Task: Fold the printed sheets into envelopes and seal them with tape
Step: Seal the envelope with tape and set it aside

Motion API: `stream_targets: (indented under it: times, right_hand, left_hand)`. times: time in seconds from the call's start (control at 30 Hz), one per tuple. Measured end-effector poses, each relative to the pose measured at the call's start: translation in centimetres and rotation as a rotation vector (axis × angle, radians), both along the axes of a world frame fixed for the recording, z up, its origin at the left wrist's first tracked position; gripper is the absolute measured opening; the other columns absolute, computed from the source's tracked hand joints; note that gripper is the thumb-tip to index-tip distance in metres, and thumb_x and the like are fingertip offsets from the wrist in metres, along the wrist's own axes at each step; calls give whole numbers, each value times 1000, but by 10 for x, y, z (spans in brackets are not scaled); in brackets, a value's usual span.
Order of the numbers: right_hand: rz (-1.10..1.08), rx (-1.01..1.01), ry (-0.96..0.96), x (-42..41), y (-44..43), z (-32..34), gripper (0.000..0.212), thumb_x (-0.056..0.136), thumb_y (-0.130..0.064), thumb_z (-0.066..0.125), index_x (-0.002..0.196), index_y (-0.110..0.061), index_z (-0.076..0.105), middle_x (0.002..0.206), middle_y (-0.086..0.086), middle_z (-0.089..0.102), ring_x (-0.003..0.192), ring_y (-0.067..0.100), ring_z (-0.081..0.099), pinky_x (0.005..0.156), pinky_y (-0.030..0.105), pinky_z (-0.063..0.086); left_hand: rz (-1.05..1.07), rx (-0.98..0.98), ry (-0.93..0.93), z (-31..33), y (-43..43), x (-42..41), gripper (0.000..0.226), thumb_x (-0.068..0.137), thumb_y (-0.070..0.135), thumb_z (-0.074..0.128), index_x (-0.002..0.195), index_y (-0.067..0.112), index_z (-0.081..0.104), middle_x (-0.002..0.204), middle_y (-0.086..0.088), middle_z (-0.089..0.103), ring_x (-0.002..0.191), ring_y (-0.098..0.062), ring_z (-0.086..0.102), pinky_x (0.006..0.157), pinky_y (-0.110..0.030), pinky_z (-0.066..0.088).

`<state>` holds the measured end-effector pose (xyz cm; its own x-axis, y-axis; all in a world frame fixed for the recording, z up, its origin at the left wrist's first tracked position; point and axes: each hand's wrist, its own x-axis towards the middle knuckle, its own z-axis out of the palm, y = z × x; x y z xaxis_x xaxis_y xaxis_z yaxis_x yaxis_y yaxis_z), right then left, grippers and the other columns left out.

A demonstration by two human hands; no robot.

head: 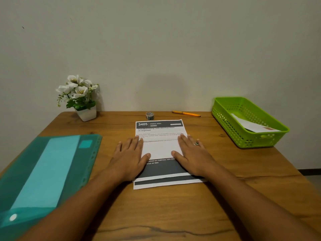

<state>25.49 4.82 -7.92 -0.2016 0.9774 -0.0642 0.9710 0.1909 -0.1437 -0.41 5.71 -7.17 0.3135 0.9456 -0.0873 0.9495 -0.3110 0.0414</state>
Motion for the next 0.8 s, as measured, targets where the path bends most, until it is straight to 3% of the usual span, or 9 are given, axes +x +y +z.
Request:
stream_targets:
  times: [0.17,0.4,0.67,0.8]
  right_hand:
    - [-35,9,3,12,-1,-3,79,105,-65,16,166,-17,1,175,1,-2,160,20,-5,128,47,0]
    - [-52,15,-4,11,-1,-5,80,105,-65,16,166,-17,1,175,1,-1,160,19,-4,129,47,-1]
    - [-45,11,-2,12,0,-4,80,104,-67,15,167,-18,1,175,1,-1,160,19,-5,128,47,-1]
    - [-84,16,-13,-3,1,-1,83,104,-68,16,166,-14,5,174,5,1,161,25,-2,128,53,0]
  left_hand:
    - [97,37,111,4,3,11,83,102,65,9,163,9,5,171,-11,1,157,-30,-5,125,-57,-2]
    - [-101,-36,22,2,7,59,74,105,57,13,163,14,-4,171,-5,-8,157,-25,-13,125,-56,-1]
    - [-57,-26,28,4,24,4,76,103,63,10,163,19,-4,171,0,-7,157,-21,-7,127,-51,1]
    - [-47,1,13,0,24,2,75,103,62,10,164,19,-2,171,-1,-5,158,-21,-5,127,-51,1]
